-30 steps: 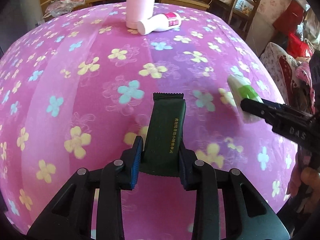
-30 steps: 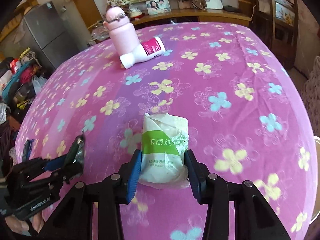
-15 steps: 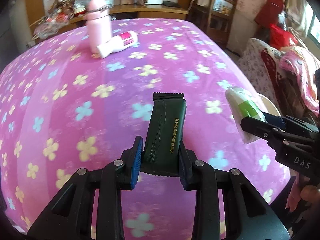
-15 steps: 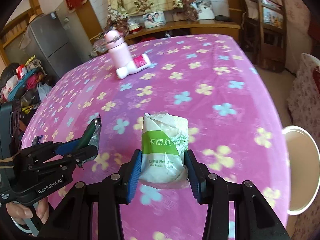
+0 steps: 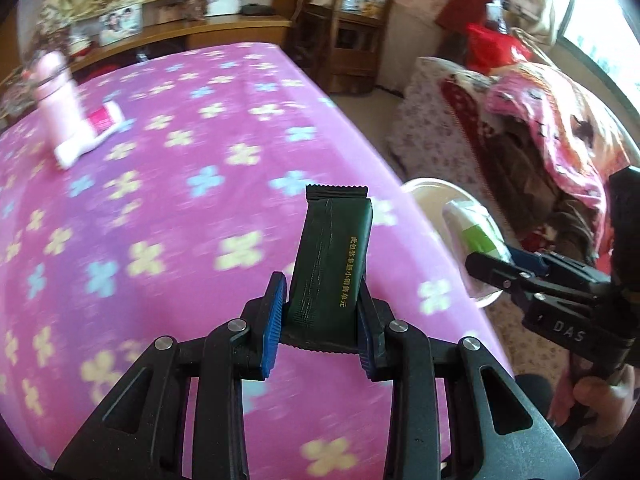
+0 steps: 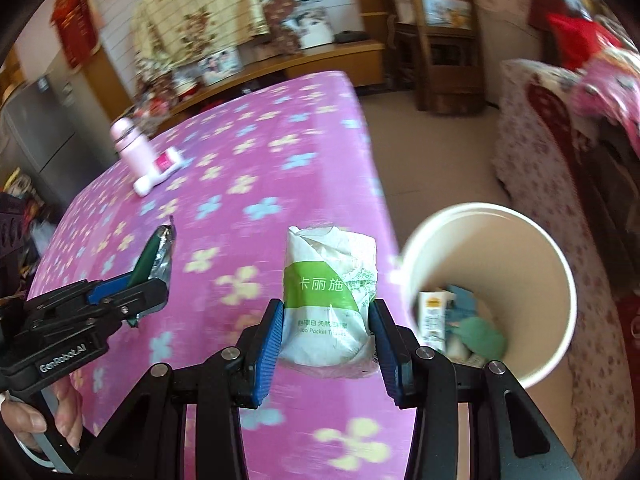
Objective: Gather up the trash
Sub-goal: 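Carry the green packet and tissue pack over the white bucket with both tools, then open both tools to drop the packet and tissue pack into the bucket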
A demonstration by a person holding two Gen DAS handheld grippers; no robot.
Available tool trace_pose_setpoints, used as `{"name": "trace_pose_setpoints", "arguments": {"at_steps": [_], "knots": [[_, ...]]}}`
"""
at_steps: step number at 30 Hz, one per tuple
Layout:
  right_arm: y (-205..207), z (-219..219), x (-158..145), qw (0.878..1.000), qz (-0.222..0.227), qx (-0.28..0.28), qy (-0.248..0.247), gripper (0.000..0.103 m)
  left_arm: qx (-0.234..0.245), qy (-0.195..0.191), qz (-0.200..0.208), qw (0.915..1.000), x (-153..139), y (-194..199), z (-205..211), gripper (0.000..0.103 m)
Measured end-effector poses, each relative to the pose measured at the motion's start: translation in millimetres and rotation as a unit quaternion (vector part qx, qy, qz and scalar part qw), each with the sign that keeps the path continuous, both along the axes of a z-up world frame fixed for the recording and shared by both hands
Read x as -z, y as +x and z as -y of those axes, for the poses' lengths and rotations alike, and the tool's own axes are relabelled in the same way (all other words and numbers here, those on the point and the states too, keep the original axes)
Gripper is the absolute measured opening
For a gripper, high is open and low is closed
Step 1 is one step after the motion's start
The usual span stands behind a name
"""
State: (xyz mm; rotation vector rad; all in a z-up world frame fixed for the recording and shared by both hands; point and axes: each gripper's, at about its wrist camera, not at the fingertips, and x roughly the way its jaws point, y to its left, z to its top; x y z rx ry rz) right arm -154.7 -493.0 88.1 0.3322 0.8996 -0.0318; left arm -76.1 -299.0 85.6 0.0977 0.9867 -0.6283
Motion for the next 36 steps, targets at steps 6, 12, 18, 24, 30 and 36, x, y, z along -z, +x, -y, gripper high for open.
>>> {"name": "trace_pose_setpoints", "arguments": {"at_steps": [6, 12, 18, 24, 30, 36], "knots": [[-16.0, 51.4, 13.2, 0.999, -0.01, 0.046, 0.012, 0.042, 0.041, -0.009, -0.018, 0.999, 3.6, -3.0, 58.9, 0.03], [-25.0, 92.0, 29.3, 0.996, -0.021, 0.084, 0.028, 0.042, 0.064, -0.001, -0.023, 0.9977, 11.9, -6.0, 108.9, 0.03], [-24.9, 119.7, 44.7, 0.993, -0.031, 0.109, 0.04, 0.042, 0.083, 0.006, -0.031, 0.996, 24.1, -4.6, 147.5, 0.03], [-25.0, 140.0, 55.4, 0.989, -0.036, 0.133, 0.046, 0.042, 0.085, 0.007, -0.044, 0.9954, 39.7, -0.9, 168.4, 0.03], [-24.9, 153.2, 64.2, 0.986, -0.04, 0.152, 0.056, 0.064, 0.085, -0.015, -0.06, 0.9944, 47.3, 0.7, 175.3, 0.052], [-29.5, 151.2, 65.2, 0.986, -0.04, 0.151, 0.059, 0.064, 0.079, -0.031, -0.055, 0.9949, 45.6, 1.3, 172.3, 0.055]]}}
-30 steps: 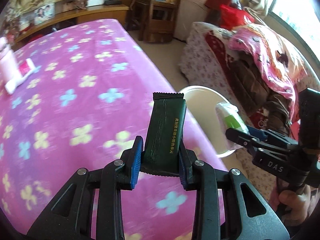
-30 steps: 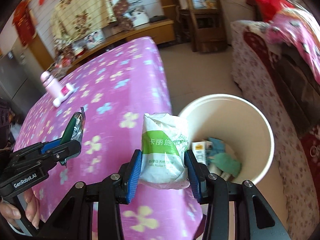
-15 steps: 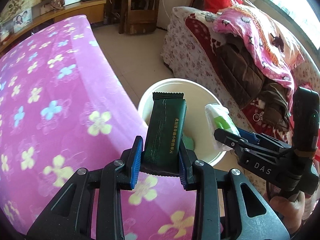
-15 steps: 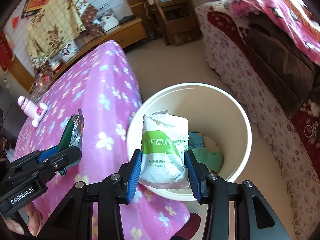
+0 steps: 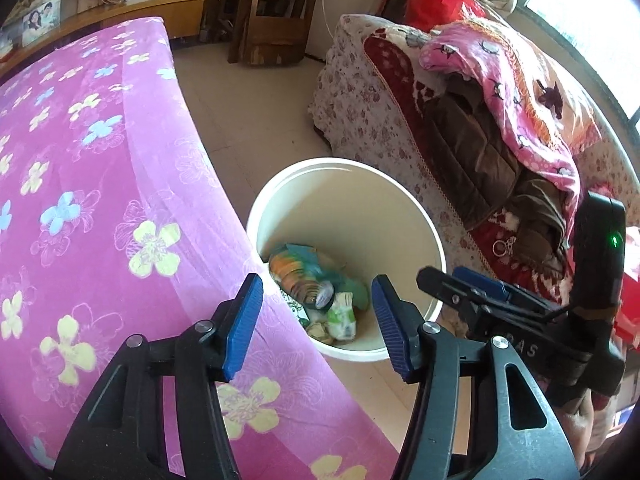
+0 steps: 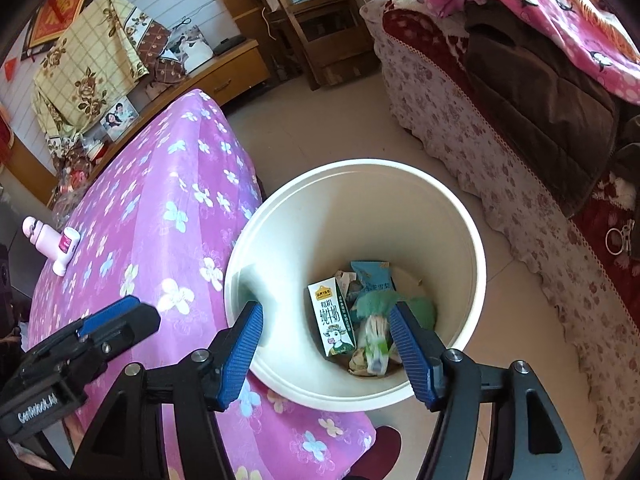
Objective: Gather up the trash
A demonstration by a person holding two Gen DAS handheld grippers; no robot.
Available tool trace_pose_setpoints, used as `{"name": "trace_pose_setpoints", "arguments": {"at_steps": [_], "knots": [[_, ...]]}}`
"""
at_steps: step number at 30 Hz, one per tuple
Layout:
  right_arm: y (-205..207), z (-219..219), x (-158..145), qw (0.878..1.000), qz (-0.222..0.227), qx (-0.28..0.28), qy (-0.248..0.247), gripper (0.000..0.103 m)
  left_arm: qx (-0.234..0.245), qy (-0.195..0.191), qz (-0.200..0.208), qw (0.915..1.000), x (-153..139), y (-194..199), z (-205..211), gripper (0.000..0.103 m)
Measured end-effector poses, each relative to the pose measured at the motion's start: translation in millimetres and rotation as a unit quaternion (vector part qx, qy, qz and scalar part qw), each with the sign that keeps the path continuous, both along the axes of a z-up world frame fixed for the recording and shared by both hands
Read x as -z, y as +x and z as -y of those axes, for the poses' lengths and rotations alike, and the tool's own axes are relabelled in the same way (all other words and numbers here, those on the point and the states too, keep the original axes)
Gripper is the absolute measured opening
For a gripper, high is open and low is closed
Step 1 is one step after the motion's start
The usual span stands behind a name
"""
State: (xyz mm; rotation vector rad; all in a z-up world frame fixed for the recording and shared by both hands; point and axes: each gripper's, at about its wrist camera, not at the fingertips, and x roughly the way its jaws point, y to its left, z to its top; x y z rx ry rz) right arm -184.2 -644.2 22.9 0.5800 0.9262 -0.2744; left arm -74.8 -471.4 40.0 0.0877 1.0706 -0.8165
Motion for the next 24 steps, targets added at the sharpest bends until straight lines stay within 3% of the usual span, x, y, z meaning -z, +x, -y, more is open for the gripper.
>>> {"name": "trace_pose_setpoints", "arguments": {"at_steps": [15, 24], "knots": [[-27.3, -48.2, -39.3, 0.998, 0.04, -0.003, -0.056, 0.064, -0.051, 0.042, 0.105, 0.9923, -30.4, -20.9, -42.7, 0.055], [-52.3, -79.4, -89.9, 0.99, 0.101, 0.02, -0.093, 0.066, -0.068, 0.015, 0.156, 0.9852, -69.7, -44.8, -84.6, 0.055]]}}
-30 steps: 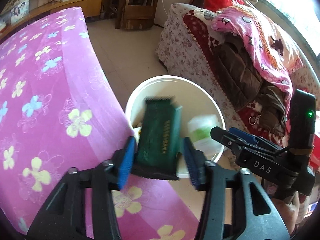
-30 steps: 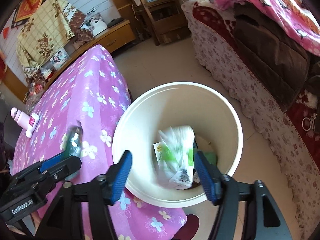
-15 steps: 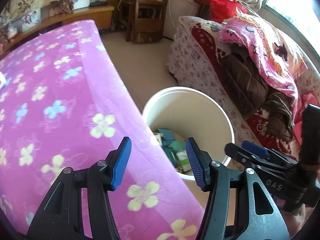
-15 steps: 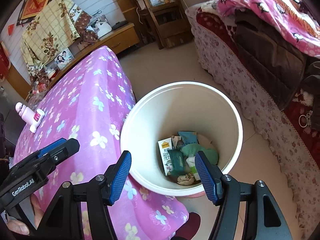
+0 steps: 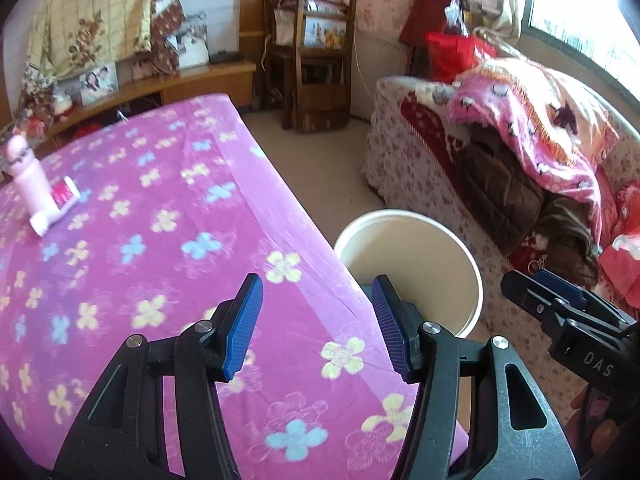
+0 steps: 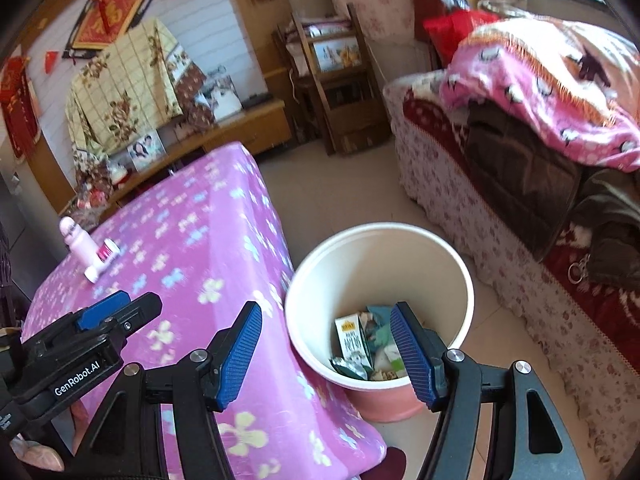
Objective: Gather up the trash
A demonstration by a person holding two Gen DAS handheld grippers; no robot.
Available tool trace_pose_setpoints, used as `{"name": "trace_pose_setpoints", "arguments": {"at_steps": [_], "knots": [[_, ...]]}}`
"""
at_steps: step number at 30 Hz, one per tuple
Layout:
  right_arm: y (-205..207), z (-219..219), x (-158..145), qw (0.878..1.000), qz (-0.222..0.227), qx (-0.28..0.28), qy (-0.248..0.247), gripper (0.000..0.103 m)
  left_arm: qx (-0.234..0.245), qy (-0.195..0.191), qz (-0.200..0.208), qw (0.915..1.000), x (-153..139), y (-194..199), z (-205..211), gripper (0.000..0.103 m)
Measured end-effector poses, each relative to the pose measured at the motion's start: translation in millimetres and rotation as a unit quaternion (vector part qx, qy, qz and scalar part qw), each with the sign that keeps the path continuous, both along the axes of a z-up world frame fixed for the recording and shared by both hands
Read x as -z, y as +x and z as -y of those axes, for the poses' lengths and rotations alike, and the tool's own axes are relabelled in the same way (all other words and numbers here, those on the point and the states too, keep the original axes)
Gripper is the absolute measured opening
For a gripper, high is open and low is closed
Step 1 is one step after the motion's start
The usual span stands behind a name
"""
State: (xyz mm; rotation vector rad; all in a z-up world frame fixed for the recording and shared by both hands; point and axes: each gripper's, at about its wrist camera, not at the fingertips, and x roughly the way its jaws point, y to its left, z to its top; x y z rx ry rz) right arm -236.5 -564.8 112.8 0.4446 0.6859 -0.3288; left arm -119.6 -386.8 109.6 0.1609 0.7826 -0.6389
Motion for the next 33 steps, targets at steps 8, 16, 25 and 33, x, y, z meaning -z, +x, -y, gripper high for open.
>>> {"name": "trace_pose_setpoints", "arguments": {"at_steps": [8, 16, 25, 33], "knots": [[-20.9, -33.6, -40.9, 0.998, 0.042, 0.004, -0.045, 0.078, -0.013, -0.03, 0.042, 0.9986, -34.6, -22.6, -36.0, 0.055], [-36.4, -52.3, -61.4, 0.995, 0.063, 0.021, -0.07, 0.081, -0.024, -0.061, 0.081, 0.9945, -58.0, -42.2, -65.1, 0.055], [-46.2, -65.7, -72.3, 0.991, 0.086, 0.029, -0.097, 0.084, -0.034, -0.071, 0.101, 0.9918, -68.6, -53.2, -80.8, 0.055], [-46.5, -61.9, -69.3, 0.992, 0.084, 0.026, -0.089, 0.084, -0.043, -0.053, 0.095, 0.9931, -62.7, -52.1, -82.8, 0.055]]}}
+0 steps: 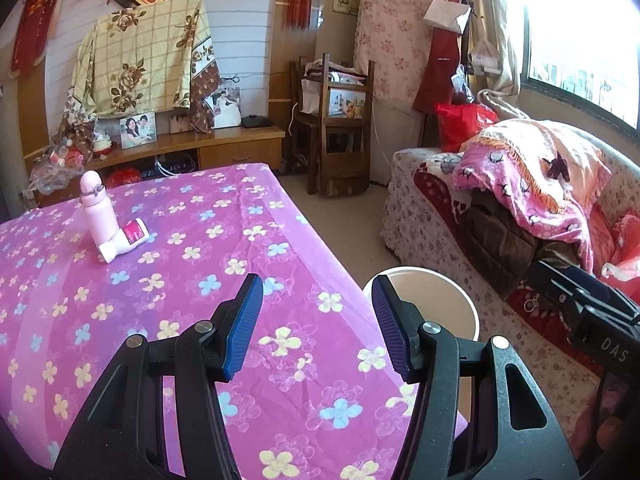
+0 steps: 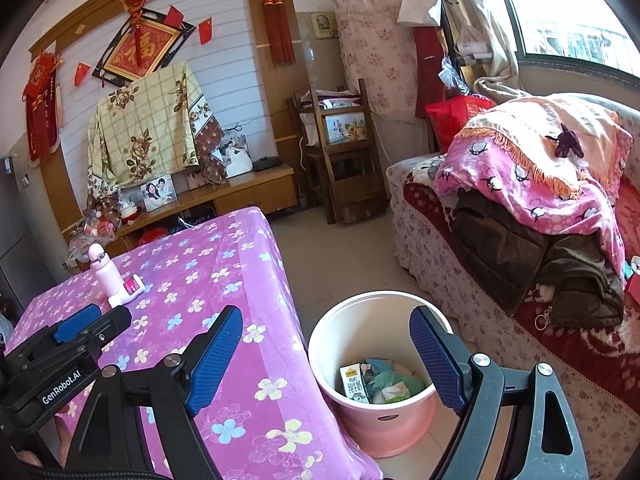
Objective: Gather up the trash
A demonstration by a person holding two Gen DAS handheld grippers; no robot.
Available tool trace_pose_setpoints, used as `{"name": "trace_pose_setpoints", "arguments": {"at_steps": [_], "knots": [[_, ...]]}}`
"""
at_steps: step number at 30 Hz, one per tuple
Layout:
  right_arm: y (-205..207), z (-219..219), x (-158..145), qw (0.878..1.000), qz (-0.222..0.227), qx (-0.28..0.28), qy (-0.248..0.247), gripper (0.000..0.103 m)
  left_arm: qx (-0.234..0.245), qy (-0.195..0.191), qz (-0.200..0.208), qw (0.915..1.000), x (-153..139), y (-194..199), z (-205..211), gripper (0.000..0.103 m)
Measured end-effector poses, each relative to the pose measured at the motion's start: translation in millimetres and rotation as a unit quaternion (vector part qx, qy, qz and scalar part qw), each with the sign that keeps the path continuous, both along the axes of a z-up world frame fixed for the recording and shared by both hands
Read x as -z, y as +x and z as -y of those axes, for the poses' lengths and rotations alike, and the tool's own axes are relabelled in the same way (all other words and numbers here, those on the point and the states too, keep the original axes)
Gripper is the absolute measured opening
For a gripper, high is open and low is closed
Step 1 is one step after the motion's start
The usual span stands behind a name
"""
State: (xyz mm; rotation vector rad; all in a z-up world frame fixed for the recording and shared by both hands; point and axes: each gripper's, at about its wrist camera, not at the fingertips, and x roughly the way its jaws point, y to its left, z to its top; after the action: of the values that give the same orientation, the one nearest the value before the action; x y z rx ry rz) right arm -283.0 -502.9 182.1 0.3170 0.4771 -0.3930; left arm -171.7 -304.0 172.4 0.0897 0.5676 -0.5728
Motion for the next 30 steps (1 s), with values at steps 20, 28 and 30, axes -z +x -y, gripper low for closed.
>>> {"name": "trace_pose_setpoints", "arguments": {"at_steps": [20, 28, 30], "knots": [[3.2, 3.4, 2.3, 1.0, -0.009, 0.001, -0.003, 0.084, 0.009, 0.009, 0.017, 0.9998, 0.8, -8.0, 4.2, 0.059], [3.6, 3.3, 1.3, 1.0, -0.009, 0.001, -0.005, 0.084, 0.013, 0.012, 0.027, 0.9995, -1.5, -12.2, 6.7, 0.059], [3.5, 3.1, 1.2, 1.0, -0.009, 0.001, -0.005, 0.084, 0.014, 0.013, 0.025, 0.9995, -1.1, -12.1, 7.6, 0.059]]}}
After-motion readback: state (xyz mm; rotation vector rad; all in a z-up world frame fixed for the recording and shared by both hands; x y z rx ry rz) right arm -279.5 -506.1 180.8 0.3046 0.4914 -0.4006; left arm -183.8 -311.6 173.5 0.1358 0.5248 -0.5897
